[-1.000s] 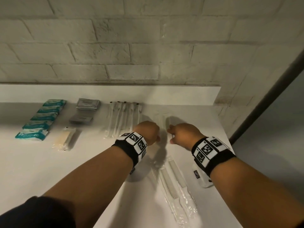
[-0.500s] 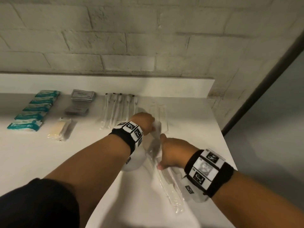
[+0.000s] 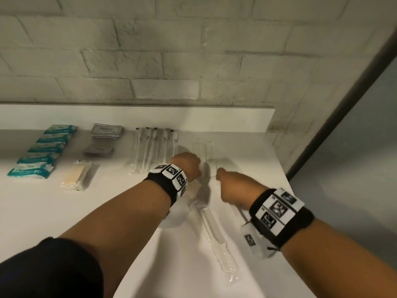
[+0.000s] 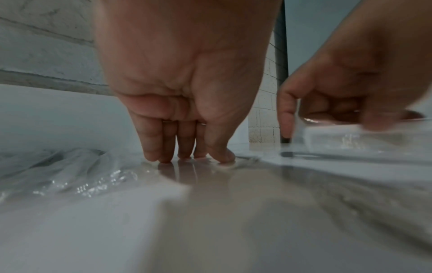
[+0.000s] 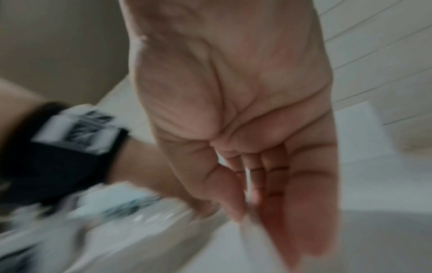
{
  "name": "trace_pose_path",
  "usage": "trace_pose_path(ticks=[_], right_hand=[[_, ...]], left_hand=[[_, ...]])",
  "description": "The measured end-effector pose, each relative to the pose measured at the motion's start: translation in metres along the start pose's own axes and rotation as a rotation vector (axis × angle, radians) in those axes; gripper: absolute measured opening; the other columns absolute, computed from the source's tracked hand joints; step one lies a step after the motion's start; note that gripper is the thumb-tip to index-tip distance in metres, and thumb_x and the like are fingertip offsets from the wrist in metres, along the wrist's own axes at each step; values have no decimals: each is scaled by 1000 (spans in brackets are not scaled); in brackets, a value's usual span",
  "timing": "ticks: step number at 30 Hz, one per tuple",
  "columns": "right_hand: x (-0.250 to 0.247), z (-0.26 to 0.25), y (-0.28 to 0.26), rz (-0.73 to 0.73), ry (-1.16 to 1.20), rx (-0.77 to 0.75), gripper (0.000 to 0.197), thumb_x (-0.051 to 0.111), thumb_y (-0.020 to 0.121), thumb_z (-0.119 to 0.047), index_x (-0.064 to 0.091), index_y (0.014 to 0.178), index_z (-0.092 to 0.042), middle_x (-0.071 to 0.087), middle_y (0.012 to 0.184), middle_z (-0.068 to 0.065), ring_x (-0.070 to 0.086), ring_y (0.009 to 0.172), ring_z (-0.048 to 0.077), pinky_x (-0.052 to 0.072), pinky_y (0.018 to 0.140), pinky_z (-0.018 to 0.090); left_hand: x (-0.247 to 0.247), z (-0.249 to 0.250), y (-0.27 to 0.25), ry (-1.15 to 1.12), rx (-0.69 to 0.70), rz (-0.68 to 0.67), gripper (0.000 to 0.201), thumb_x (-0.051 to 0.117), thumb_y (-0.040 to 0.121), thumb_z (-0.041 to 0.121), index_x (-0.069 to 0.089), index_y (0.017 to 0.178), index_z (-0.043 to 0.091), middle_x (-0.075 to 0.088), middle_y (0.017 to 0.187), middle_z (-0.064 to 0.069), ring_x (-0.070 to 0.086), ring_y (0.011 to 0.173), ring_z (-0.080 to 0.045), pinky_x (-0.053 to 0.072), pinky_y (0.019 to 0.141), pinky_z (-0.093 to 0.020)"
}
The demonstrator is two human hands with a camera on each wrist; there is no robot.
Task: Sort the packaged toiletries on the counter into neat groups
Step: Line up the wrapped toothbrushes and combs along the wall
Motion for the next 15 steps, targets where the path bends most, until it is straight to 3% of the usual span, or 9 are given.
trace_pose_path(ticks=[3,4,7,9,12,15], right_hand=[[-18,30,17,122,271,114,54,47,83,3,38,133,-15,63,90,13,63,67,26,49,54,30],[-22,41,23,176,338,134,58,49,82,3,37,135,-16,64,91,15,64,67,28,51,55,32],[-27,65,30,278,218,99,60,51,89,-4,37,145,-18,59,130,13,59,113,29,48,91,32],[-21,68,27,206,88,16,59,59,88,-11,42,144,-20,46,147,4,47,131,24,38,107,30],[-7,61,22,6,-84,-75,75,68,85,-26,31,150,-25,15,160,-8,29,143,17,27,115,29],[-8,58,36,1,-129,-89,83,65,89,-24,14,154,-23,7,162,-5,27,144,21,27,115,33]], left_hand=[[1,-3,-3,-28,9,34,51,52,93,39,48,138,14,48,143,-8,45,130,-27,39,107,-37],[1,-4,-4,-48,12,47,51,51,93,37,47,138,13,46,144,-8,44,131,-27,38,107,-37],[1,-1,-6,-107,58,142,47,46,95,30,46,137,9,44,144,-11,44,130,-27,38,107,-38],[-2,6,-4,-114,100,183,46,44,96,30,46,137,8,44,144,-12,44,130,-28,37,107,-40],[-2,17,3,-64,111,147,45,48,94,37,52,129,10,52,134,-10,51,122,-28,43,98,-36],[0,25,7,-18,92,81,35,56,88,34,62,115,11,64,115,-8,61,106,-27,46,80,-32]])
Point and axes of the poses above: each hand's wrist, its own y-axis towards the middle knuckle, its own x-axis out of the palm, z = x × y, the point moved 2 cm from there along y, towards the middle knuckle
